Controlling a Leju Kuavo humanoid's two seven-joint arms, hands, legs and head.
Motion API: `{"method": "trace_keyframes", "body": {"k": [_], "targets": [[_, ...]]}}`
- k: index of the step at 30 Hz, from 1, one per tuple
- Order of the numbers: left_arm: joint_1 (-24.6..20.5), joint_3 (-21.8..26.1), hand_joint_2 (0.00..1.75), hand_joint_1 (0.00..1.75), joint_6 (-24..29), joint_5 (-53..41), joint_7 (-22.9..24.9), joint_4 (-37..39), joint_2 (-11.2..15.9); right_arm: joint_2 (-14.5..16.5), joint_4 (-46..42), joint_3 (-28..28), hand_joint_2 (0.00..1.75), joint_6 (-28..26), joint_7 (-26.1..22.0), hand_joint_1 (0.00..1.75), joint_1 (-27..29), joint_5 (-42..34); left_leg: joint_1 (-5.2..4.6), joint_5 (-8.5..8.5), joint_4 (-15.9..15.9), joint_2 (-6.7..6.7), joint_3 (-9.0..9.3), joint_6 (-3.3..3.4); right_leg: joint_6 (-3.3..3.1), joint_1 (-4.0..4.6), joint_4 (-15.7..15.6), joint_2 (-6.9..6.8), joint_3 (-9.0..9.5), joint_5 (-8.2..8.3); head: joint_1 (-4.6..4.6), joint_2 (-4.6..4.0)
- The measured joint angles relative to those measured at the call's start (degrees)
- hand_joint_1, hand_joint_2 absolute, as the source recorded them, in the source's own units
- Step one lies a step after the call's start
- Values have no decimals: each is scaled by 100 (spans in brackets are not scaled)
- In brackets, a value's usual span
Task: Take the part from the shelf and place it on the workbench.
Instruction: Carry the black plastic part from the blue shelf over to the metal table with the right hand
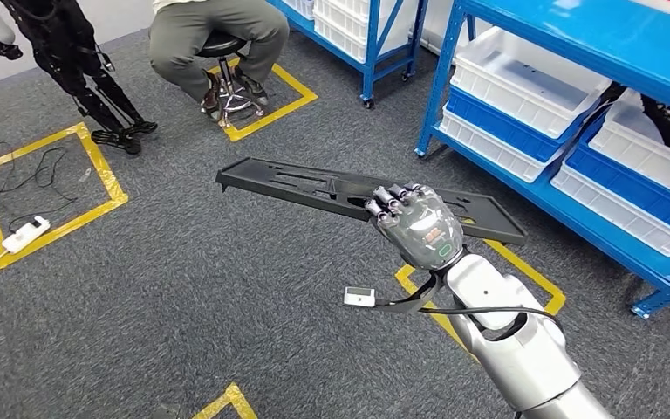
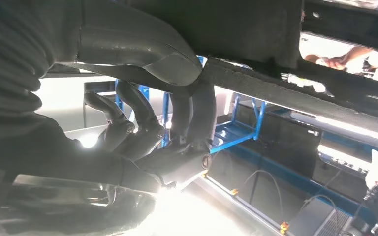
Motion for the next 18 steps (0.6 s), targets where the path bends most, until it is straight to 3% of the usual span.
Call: {"method": "trace_keyframes", "body": {"k": [1,3,4,6,8,9,10,12,14,16,18], "targets": [[8,2,175,0,1,0,0,0,2,1,1,1,175,0,-1,169,4,1,11,8,0,-28,-13,-28,-28,-13,-2,-47,-1,11,-1,0],[22,5,175,0,3,0,0,1,12,4,-1,4,175,0,-1,169,-3,2,21,-98,162,124,-93,-83,-110,-41,-19,-138,22,29,-13,0],[23,7,175,0,4,0,0,1,16,8,-3,6,175,0,-1,169,-8,3,26,-237,400,261,-202,-110,-153,-55,-29,-188,36,34,-27,0],[18,8,175,0,3,-1,0,1,17,9,-4,10,175,0,-1,169,-13,3,46,-619,1179,500,-568,-157,-208,-26,-30,-288,49,20,-54,0],[17,9,175,0,2,-2,0,1,16,8,-3,18,175,0,-1,169,-10,3,71,-799,1749,556,-856,-181,-222,2,-27,-394,52,8,-53,0],[18,10,175,0,2,-2,0,1,16,8,-3,24,175,0,-1,169,-10,3,78,-735,1724,567,-847,-180,-226,12,-26,-445,56,3,-56,0],[18,11,175,0,2,-2,0,1,18,9,-4,29,175,0,-1,169,-11,3,81,-574,1452,593,-708,-166,-227,19,-26,-495,64,-6,-55,0],[12,14,175,0,2,-1,-1,-1,22,9,-5,31,175,0,-1,169,-16,3,51,-234,626,780,-260,-110,-218,48,-25,-580,90,-30,-55,0],[0,15,175,0,1,-8,-3,-1,26,8,-5,28,175,0,-1,169,-22,3,-2,-113,160,917,-13,-52,-179,91,-26,-657,107,-59,-50,0],[-6,16,175,0,-2,-21,-3,-1,26,7,-6,29,175,0,-1,169,-22,3,-35,-117,103,840,-12,-7,-134,112,-43,-753,123,-76,-50,0],[-5,20,175,0,-3,-27,-3,-1,21,1,-14,29,175,0,-1,169,-19,1,-10,-73,24,725,22,52,-91,115,12,-693,93,-129,-42,0]]}}
